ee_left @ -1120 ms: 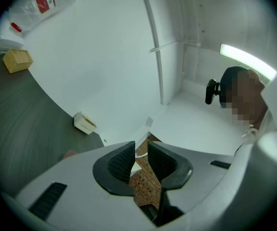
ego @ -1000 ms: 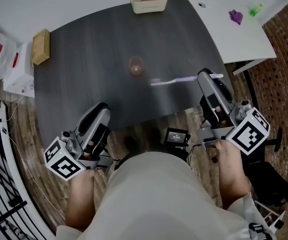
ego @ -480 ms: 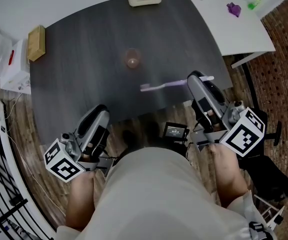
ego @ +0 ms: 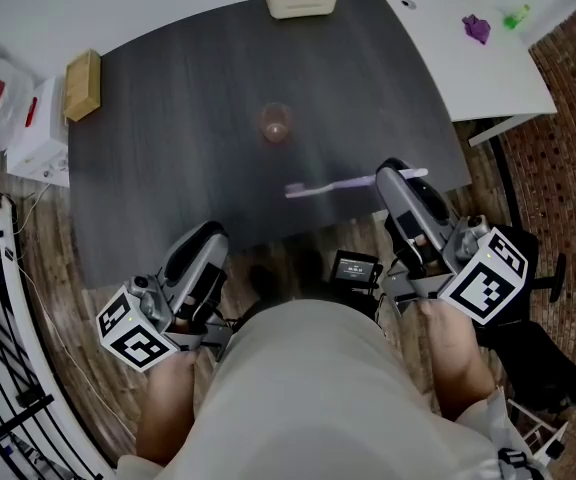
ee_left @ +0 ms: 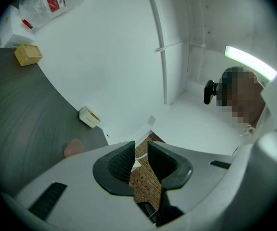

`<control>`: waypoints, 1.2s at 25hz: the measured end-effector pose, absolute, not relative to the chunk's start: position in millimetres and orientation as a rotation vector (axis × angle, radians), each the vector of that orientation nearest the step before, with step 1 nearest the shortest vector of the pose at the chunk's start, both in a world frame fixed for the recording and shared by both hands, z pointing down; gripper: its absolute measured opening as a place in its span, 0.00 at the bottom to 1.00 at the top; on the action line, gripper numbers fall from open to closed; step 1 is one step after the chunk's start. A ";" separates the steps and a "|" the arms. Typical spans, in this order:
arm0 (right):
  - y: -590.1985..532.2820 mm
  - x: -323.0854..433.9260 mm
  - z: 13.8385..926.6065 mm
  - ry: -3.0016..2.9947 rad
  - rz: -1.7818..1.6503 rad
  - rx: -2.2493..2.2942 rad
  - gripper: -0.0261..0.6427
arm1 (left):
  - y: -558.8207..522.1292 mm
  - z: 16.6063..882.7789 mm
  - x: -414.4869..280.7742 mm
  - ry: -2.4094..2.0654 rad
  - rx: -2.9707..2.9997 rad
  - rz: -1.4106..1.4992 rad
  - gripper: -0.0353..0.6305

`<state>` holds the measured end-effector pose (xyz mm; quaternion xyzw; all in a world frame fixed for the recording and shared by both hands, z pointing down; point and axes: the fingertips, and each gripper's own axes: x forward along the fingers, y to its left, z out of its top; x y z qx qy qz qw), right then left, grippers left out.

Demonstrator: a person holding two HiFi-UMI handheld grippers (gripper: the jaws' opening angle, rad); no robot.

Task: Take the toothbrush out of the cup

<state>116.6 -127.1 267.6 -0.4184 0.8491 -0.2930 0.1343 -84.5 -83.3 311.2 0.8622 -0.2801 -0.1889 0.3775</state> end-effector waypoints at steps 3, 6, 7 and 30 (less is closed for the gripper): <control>-130.0 114.1 269.2 2.463 -0.851 -1.217 0.14 | -83.9 313.2 -88.3 -0.723 2.197 -0.484 0.17; -133.7 112.4 269.5 2.462 -0.851 -1.218 0.14 | -85.5 315.2 -90.1 -0.726 2.192 -0.482 0.17; -134.6 112.3 269.7 2.461 -0.851 -1.219 0.14 | -85.7 315.4 -90.2 -0.726 2.192 -0.483 0.17; -145.7 114.3 263.5 2.471 -0.801 -1.255 0.14 | -86.3 314.2 -86.1 -0.703 2.202 -0.483 0.17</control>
